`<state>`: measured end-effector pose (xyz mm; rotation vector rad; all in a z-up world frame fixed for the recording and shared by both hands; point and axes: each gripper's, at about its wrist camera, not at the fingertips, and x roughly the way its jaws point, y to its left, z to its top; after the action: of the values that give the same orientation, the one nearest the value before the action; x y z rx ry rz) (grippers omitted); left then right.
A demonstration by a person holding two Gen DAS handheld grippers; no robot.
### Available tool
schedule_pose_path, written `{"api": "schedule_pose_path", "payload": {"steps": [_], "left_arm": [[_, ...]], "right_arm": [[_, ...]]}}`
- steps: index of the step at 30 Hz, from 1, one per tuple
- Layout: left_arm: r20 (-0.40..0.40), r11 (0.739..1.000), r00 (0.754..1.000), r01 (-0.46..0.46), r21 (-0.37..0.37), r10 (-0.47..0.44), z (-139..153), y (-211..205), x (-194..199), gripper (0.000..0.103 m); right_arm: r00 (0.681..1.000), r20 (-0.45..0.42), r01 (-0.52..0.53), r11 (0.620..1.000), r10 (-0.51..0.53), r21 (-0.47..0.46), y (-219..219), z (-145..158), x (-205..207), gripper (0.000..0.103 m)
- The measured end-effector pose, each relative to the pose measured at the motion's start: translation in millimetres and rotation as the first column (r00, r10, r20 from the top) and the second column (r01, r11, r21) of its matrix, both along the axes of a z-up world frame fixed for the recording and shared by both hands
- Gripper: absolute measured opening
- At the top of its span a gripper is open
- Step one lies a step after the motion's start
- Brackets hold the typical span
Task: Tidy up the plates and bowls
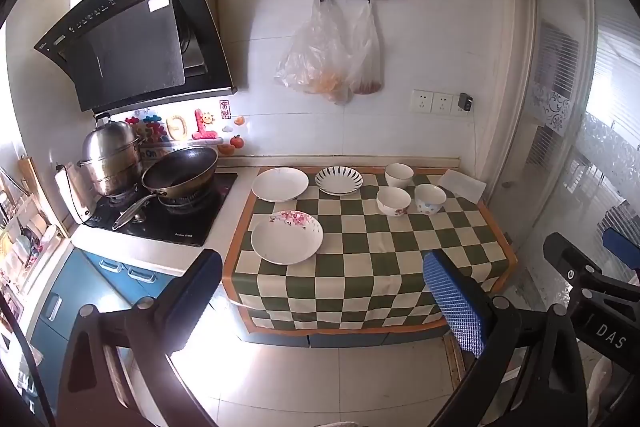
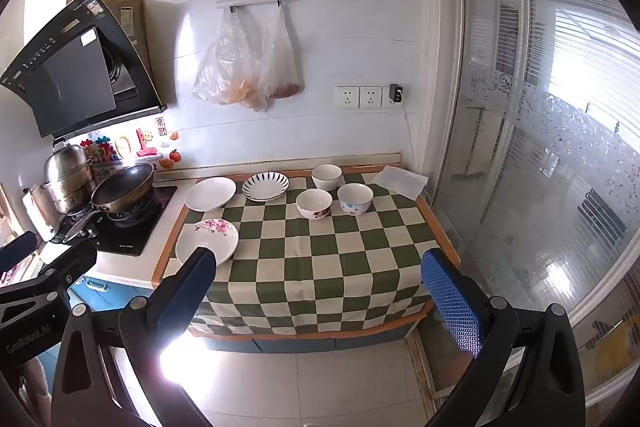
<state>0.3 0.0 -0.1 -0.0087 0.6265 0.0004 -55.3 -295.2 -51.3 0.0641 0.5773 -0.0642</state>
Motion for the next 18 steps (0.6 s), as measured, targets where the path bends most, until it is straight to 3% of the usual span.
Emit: {"api": "schedule_pose_path", "payload": {"steps": [18], "left_arm": [[0.005, 1.0, 1.0, -0.004, 0.0, 0.004, -2.9, 2.6, -1.3, 0.103]], "right_arm": [[1.0, -0.004, -0.005, 1.0, 0.005, 0.002, 0.3, 0.3, -0.9, 0.103]]}}
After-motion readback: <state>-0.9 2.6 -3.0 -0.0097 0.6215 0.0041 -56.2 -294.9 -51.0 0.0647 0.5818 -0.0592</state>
